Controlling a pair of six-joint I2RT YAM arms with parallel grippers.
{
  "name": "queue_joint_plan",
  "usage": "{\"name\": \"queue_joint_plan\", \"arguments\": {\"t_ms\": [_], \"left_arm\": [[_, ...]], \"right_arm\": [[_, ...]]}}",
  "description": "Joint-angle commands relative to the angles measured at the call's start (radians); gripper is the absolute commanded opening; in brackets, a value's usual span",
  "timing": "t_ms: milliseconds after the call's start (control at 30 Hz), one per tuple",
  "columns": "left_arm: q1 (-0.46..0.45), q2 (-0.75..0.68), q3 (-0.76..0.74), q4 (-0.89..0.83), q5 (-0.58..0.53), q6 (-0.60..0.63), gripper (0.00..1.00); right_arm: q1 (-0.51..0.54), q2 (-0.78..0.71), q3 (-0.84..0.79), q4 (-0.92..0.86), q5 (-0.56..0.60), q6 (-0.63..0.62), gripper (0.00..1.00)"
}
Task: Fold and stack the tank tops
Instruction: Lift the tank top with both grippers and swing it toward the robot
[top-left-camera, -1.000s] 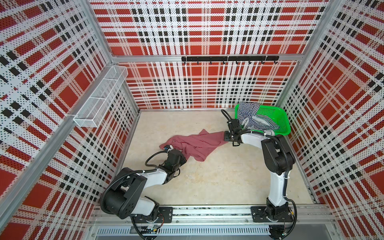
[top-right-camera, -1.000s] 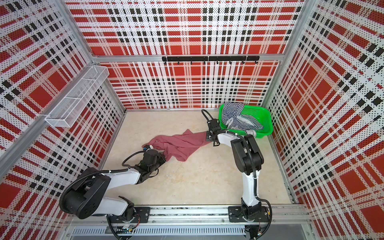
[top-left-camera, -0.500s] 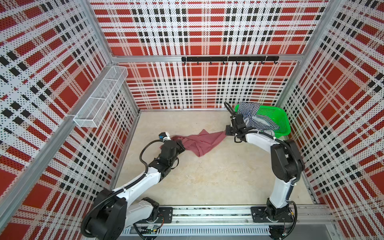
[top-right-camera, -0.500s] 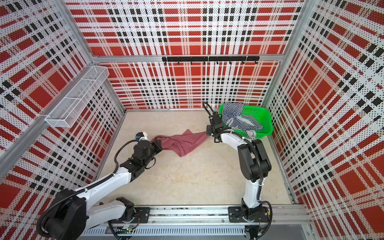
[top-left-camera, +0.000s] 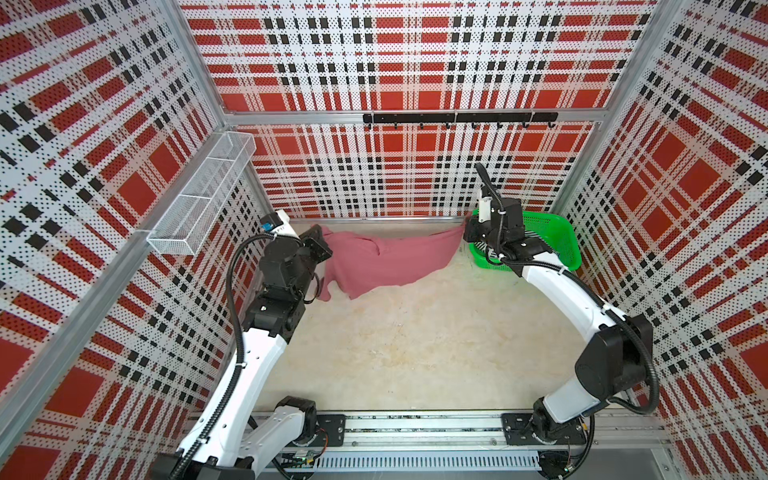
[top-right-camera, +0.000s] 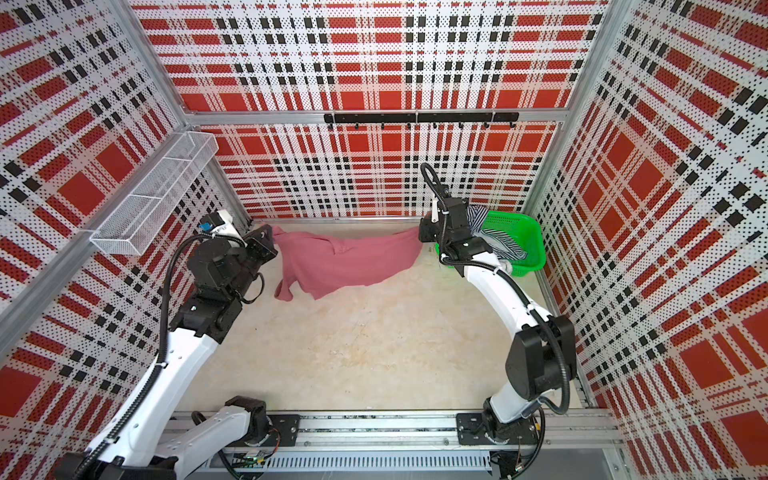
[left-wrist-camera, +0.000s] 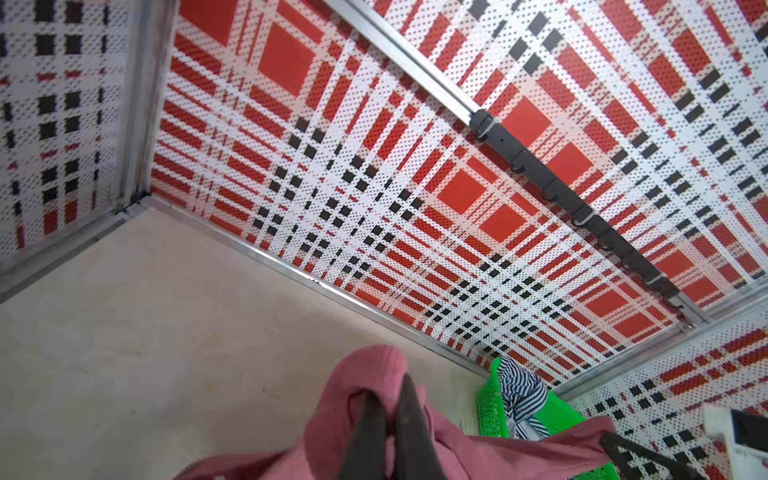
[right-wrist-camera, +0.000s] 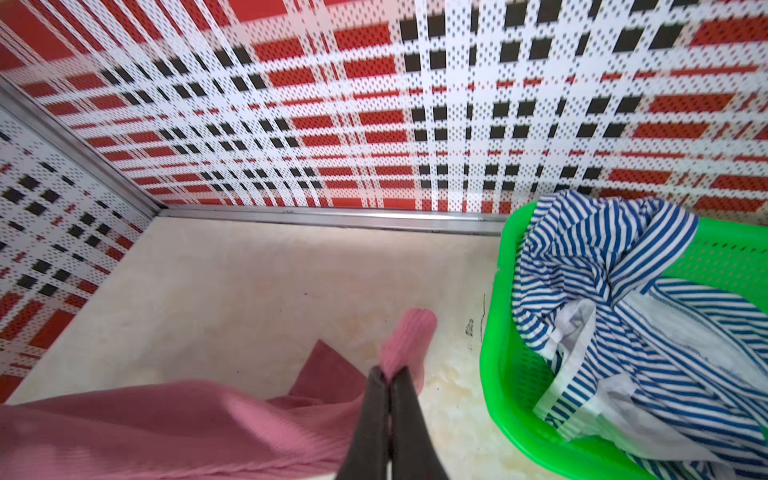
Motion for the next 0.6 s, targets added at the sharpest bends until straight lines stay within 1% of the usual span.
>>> {"name": "queue_joint_plan", "arguments": {"t_ms": [0,133,233,300,367,400,433,500,567], "left_arm": [[0.035,0.091,0.135,-0.011,0.059,0.112,0.00],[0.045,0.171,0.273,0.008,0.083,0.136,0.00],[0.052,0.200,0.327,0.024,0.070,0.158,0.00],[0.082,0.237,0.341,0.050,0.088,0.155,0.00],[0.117,0.303,0.367,0.067,0.146,0.139,0.00],[0.121,0.343,0.382,0.071,0.162,0.137,0.00],[0.118,0.376,0.398,0.079,0.174,0.135,0.00],[0.109,0.455,0.429,0.114,0.197,0.124,0.00],[0.106,0.537,0.491,0.124,0.206,0.118,0.00]], "right_arm": [[-0.032,-0.056,0.081,-0.006,-0.048,-0.039,0.00],[-0.033,-0.069,0.140,-0.020,-0.096,-0.045,0.00],[-0.033,-0.090,0.138,-0.006,-0.121,-0.058,0.00],[-0.034,-0.082,0.142,-0.004,-0.103,-0.083,0.00],[-0.039,-0.049,0.178,-0.019,-0.103,-0.103,0.00],[-0.043,-0.021,0.200,-0.020,-0.112,-0.109,0.00],[-0.047,0.005,0.223,-0.020,-0.120,-0.111,0.00],[-0.049,0.074,0.290,-0.028,-0.101,-0.136,0.00],[-0.051,0.134,0.351,-0.030,-0.073,-0.170,0.00]]}}
